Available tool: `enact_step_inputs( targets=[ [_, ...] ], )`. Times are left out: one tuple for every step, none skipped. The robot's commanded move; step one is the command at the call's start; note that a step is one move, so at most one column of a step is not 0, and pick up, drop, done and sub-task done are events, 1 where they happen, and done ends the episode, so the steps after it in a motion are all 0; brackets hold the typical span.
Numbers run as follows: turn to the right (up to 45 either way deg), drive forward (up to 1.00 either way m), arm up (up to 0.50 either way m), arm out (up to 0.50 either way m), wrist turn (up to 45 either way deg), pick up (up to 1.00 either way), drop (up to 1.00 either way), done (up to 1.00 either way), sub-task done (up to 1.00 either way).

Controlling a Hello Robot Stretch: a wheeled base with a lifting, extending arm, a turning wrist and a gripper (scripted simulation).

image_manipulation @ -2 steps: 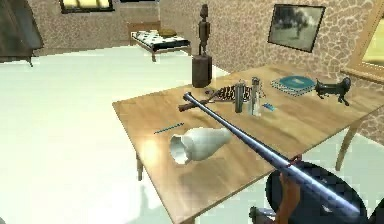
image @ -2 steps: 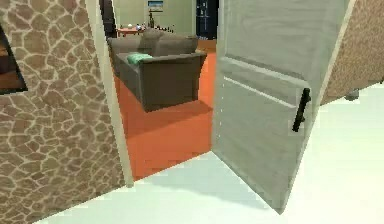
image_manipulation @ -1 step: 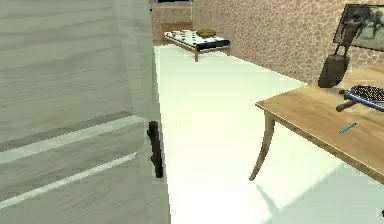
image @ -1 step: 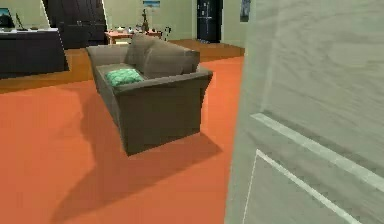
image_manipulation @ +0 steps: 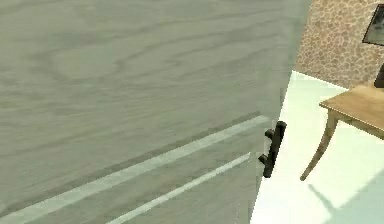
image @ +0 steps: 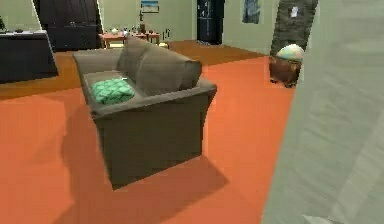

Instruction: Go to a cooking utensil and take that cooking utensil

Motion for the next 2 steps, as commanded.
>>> enact_step_inputs(
  targets=[
    [-42.0, 0.0, 0.0, 0.0, 0.0, 0.0, 0.0, 0.0, 0.0],
    [0.0, 1.0, 0.0, 0.0, 0.0, 0.0, 0.0, 0.0, 0.0]
  ],
)
